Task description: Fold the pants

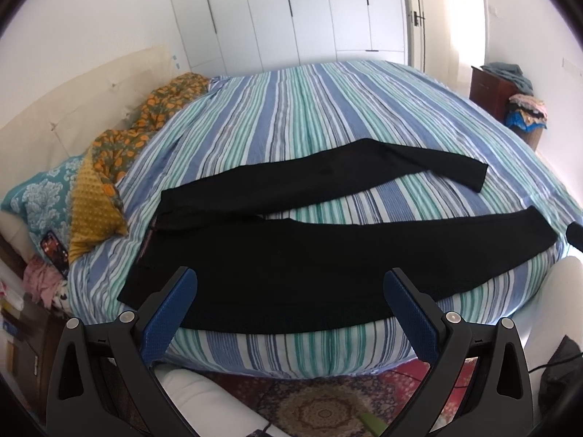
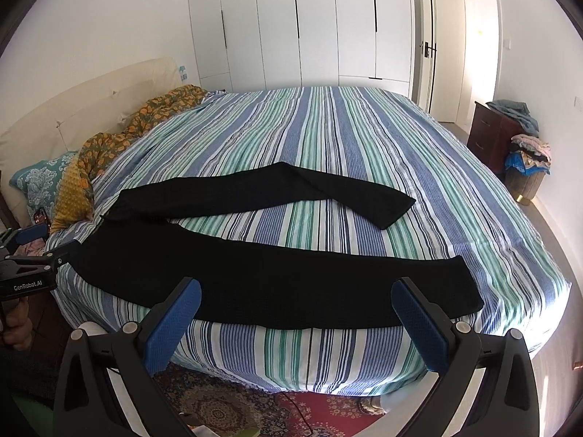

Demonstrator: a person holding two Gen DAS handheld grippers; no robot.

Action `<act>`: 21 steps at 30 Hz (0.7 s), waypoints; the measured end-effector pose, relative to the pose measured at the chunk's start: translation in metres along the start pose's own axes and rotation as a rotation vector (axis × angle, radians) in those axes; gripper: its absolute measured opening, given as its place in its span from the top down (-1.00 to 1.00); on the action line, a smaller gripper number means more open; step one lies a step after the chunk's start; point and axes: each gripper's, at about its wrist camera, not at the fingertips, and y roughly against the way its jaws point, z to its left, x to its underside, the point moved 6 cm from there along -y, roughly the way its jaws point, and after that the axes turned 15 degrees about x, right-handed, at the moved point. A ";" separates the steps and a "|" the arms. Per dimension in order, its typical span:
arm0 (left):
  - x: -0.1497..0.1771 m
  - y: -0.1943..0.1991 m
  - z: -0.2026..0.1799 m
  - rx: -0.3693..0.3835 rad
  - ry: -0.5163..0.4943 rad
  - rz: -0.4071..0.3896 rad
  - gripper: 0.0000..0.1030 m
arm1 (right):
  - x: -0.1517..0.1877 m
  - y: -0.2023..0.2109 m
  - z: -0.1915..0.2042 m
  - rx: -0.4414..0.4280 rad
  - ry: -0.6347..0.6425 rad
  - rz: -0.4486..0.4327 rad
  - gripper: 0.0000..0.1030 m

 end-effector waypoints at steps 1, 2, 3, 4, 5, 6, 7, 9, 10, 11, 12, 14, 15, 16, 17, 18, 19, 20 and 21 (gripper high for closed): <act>-0.001 0.000 0.000 0.002 0.000 -0.003 -0.99 | -0.002 0.000 0.000 -0.007 -0.007 -0.004 -1.00; -0.003 0.000 0.000 0.004 0.000 -0.006 -0.99 | -0.004 -0.001 0.000 -0.014 -0.015 -0.005 -1.00; -0.004 0.001 0.000 0.006 -0.002 -0.011 -0.99 | -0.006 -0.002 -0.001 -0.018 -0.022 -0.003 -1.00; -0.006 0.001 0.000 0.006 -0.003 -0.015 -0.99 | -0.007 -0.002 -0.001 -0.017 -0.026 -0.003 -1.00; -0.007 0.001 -0.001 0.005 -0.004 -0.017 -0.99 | -0.008 -0.003 -0.002 -0.016 -0.028 -0.005 -1.00; -0.008 0.001 -0.001 0.006 -0.004 -0.019 -0.99 | -0.009 -0.003 -0.002 -0.015 -0.027 -0.008 -1.00; -0.009 0.001 -0.001 0.005 -0.003 -0.019 -0.99 | -0.010 -0.003 -0.002 -0.014 -0.025 -0.011 -1.00; -0.010 0.000 0.000 0.004 0.002 -0.019 -0.99 | -0.011 -0.004 -0.003 -0.011 -0.021 -0.020 -1.00; -0.011 0.000 0.000 0.004 0.006 -0.018 -0.99 | -0.012 -0.003 -0.003 -0.010 -0.020 -0.025 -1.00; -0.012 0.000 0.000 0.002 0.009 -0.016 -0.99 | -0.013 -0.003 -0.002 -0.010 -0.019 -0.029 -1.00; -0.012 -0.001 0.000 -0.001 0.011 -0.014 -0.99 | -0.014 -0.003 -0.002 -0.009 -0.017 -0.031 -1.00; -0.012 -0.002 0.000 -0.009 0.017 -0.008 -0.99 | -0.014 -0.005 0.000 0.003 0.000 -0.030 -1.00; -0.012 -0.003 0.001 -0.012 0.021 -0.009 -0.99 | -0.015 -0.006 0.001 0.015 0.013 -0.030 -1.00; -0.012 -0.004 0.001 -0.013 0.025 -0.005 -0.99 | -0.015 -0.007 0.001 0.028 0.023 -0.031 -1.00; -0.011 -0.005 0.001 -0.013 0.029 0.002 -0.99 | -0.016 -0.008 0.002 0.035 0.031 -0.033 -1.00; -0.010 -0.007 0.000 -0.008 0.031 0.010 -0.99 | -0.017 -0.008 0.003 0.037 0.034 -0.035 -1.00; -0.009 -0.009 0.000 -0.004 0.033 0.018 -0.99 | -0.017 -0.008 0.003 0.038 0.034 -0.036 -1.00; -0.009 -0.010 -0.001 -0.001 0.034 0.024 -0.99 | -0.016 -0.008 0.003 0.036 0.034 -0.035 -1.00; -0.008 -0.010 -0.001 0.000 0.033 0.028 -0.99 | -0.015 -0.009 0.003 0.032 0.035 -0.030 -1.00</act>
